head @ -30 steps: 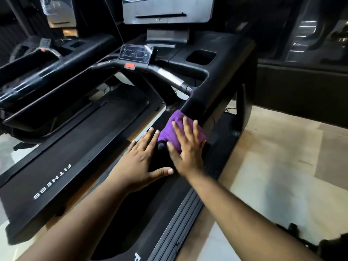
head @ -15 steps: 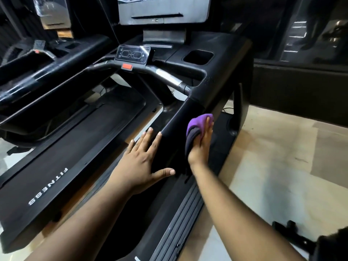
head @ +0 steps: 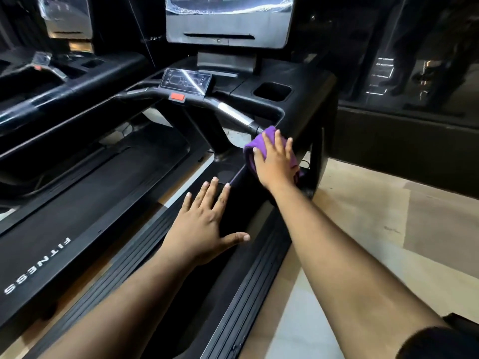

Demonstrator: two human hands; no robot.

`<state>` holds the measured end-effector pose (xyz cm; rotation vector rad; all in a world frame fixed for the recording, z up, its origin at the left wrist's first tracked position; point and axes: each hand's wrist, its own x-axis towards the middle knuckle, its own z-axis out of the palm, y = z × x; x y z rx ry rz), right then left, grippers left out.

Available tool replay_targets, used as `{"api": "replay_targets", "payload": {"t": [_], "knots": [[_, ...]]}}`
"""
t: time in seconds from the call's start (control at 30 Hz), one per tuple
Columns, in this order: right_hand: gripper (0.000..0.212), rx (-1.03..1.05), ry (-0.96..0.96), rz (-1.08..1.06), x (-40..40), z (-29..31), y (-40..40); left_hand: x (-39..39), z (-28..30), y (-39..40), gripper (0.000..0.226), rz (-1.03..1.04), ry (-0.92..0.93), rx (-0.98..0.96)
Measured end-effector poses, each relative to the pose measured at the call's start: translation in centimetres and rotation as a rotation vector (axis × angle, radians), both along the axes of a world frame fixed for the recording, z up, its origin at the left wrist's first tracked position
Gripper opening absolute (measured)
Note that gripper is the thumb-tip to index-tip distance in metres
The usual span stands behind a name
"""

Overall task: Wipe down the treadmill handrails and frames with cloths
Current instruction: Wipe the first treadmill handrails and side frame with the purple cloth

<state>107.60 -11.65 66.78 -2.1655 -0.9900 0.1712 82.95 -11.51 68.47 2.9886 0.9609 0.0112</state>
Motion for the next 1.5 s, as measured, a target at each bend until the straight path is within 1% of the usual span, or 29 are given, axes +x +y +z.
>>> {"api": "replay_targets", "payload": {"t": [0.03,0.1,0.13,0.2,0.23,0.3,0.4,0.47,0.57,0.6,0.67,0.77,0.83,0.9,1.0,1.03,1.1,1.13,1.17,1.23,1.27,1.3,1.37,1.43,1.5], "knots": [[0.061,0.037,-0.004,0.008,-1.2,-0.5,-0.3,0.0,0.0,0.0,0.122,0.004,-0.002,-0.014],[0.065,0.181,-0.030,0.099,-4.6,-2.5,-2.4,0.1,0.0,0.2,0.123,0.019,-0.008,-0.050],[0.067,0.214,-0.044,0.150,-6.1,-3.6,-3.9,0.2,-0.1,0.3,0.123,0.029,-0.019,-0.062],[0.070,0.194,-0.060,0.227,-6.4,-4.6,-5.3,0.8,-0.1,0.6,0.123,0.033,-0.038,-0.084],[0.070,0.161,-0.085,0.242,-5.1,-4.3,-4.7,1.3,0.0,0.7,0.122,0.026,-0.034,-0.081],[0.064,0.048,-0.140,0.195,-0.7,-2.4,-2.2,3.5,0.4,1.4,0.121,0.027,-0.027,-0.047],[0.059,-0.105,-0.083,0.072,4.4,0.9,1.3,7.3,0.9,2.2,0.122,0.025,-0.007,-0.055],[0.062,-0.089,-0.087,0.054,4.1,0.7,1.6,9.0,0.9,2.7,0.122,0.035,0.002,-0.065],[0.073,0.141,-0.059,0.171,1.1,-2.3,-1.2,10.0,0.3,3.2,0.120,0.010,-0.020,-0.052],[0.075,0.157,-0.055,0.213,1.1,-3.3,-1.9,10.2,0.0,3.4,0.119,0.009,-0.041,-0.051],[0.072,0.106,-0.079,0.236,3.4,-3.4,-1.1,10.2,-0.3,3.5,0.119,0.009,-0.070,-0.079],[0.061,-0.045,-0.136,0.161,8.8,-0.4,2.7,10.2,-0.2,3.5,0.123,0.034,-0.060,-0.083],[0.060,-0.077,-0.103,0.101,10.9,1.0,4.0,10.3,0.1,3.2,0.123,0.033,-0.052,-0.064],[0.063,0.003,-0.091,0.061,9.5,0.1,3.2,10.3,0.2,3.0,0.123,0.035,-0.047,-0.046],[0.070,0.333,-0.003,0.108,3.1,-4.0,-0.6,10.4,0.1,3.1,0.125,0.037,-0.050,-0.032],[0.070,0.387,0.015,0.129,1.8,-5.3,-1.7,10.4,0.0,3.1,0.125,0.033,-0.051,-0.030],[0.067,0.450,0.042,0.150,3.1,-6.0,-1.1,10.4,-0.2,3.2,0.123,0.029,-0.048,-0.018],[0.065,0.458,0.090,0.107,4.6,-5.9,-0.3,10.4,-0.2,3.2,0.123,0.027,-0.037,-0.006],[0.063,0.470,0.181,0.027,6.1,-5.5,0.1,10.4,-0.1,3.1,0.122,0.021,-0.027,0.007],[0.067,0.539,0.442,-0.140,8.3,-4.8,0.9,10.4,0.1,3.0,0.122,0.025,-0.021,0.017],[0.070,0.571,0.531,-0.192,8.2,-4.9,0.7,10.4,0.3,2.9,0.122,0.021,-0.014,0.017],[0.074,0.577,0.573,-0.207,7.0,-5.3,0.4,10.5,0.4,2.9,0.123,0.019,-0.010,0.013],[0.079,0.581,0.543,-0.159,2.7,-6.8,-0.7,10.5,0.4,3.0,0.125,0.015,-0.013,0.011],[0.077,0.606,0.469,-0.088,-0.9,-8.4,-1.8,10.5,0.3,3.1,0.126,0.012,-0.013,0.012],[0.073,0.636,0.457,-0.091,0.4,-8.7,-1.2,10.5,0.3,3.2,0.125,0.010,-0.029,0.005]]}}
